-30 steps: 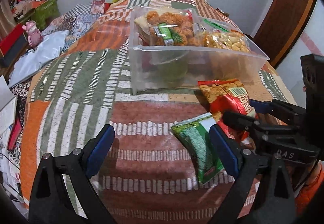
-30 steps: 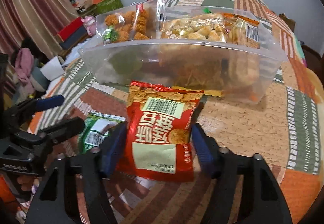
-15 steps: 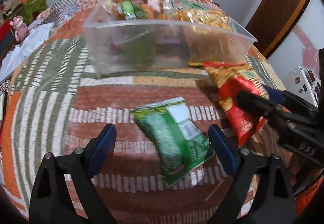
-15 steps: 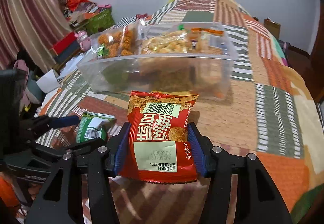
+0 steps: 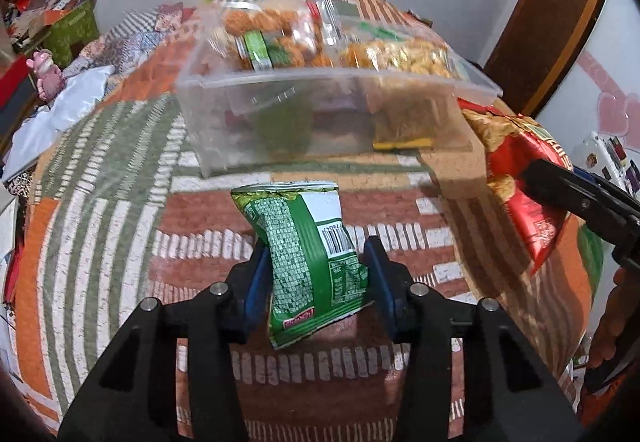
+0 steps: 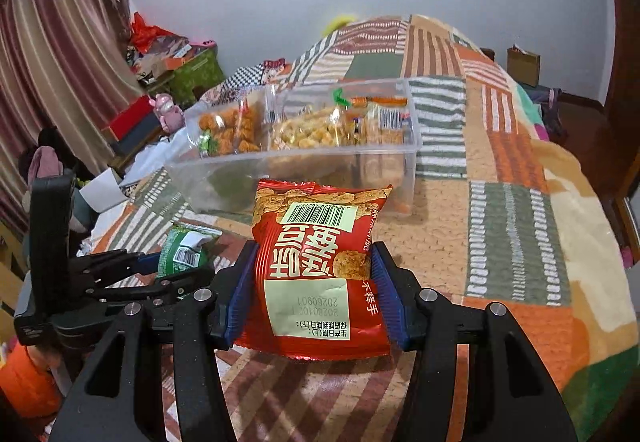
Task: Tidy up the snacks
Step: 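Grasp the green snack bag with the left tool while the right tool grasps the red bag, then lower the green bag and red bag into the clear box, open both tools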
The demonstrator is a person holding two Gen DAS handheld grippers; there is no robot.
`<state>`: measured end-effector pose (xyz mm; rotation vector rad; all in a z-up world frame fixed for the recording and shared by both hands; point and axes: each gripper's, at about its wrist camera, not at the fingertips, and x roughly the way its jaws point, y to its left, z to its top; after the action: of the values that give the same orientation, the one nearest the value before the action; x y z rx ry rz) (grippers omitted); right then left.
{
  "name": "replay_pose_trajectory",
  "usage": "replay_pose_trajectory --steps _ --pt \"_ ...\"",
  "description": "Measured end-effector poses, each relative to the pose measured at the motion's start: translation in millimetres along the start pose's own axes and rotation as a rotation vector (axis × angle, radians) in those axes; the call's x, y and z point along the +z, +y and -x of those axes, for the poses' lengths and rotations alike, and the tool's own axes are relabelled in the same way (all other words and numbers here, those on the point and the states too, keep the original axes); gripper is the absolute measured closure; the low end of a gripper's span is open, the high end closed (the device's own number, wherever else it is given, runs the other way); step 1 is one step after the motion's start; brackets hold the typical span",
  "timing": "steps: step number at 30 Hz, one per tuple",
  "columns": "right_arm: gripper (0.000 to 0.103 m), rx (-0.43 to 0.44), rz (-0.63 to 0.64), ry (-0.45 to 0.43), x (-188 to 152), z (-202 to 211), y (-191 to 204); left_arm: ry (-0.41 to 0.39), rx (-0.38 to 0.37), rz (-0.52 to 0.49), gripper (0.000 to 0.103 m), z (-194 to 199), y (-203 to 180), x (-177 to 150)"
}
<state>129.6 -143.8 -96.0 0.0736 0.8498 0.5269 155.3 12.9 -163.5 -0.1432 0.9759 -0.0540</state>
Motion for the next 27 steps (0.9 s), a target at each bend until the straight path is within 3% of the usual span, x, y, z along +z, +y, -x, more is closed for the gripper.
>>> replay_pose_trajectory --steps 9,18,27 --pt "0.051 0.006 0.012 -0.073 19 17 2 -0.096 -0.011 0.001 0.060 31 1 23" --pt "0.051 -0.002 0.020 -0.140 51 18 0 -0.182 -0.033 -0.006 0.060 51 -4 68" --pt "0.051 -0.013 0.045 -0.172 78 2 1 -0.217 -0.030 -0.028 0.060 40 -11 104"
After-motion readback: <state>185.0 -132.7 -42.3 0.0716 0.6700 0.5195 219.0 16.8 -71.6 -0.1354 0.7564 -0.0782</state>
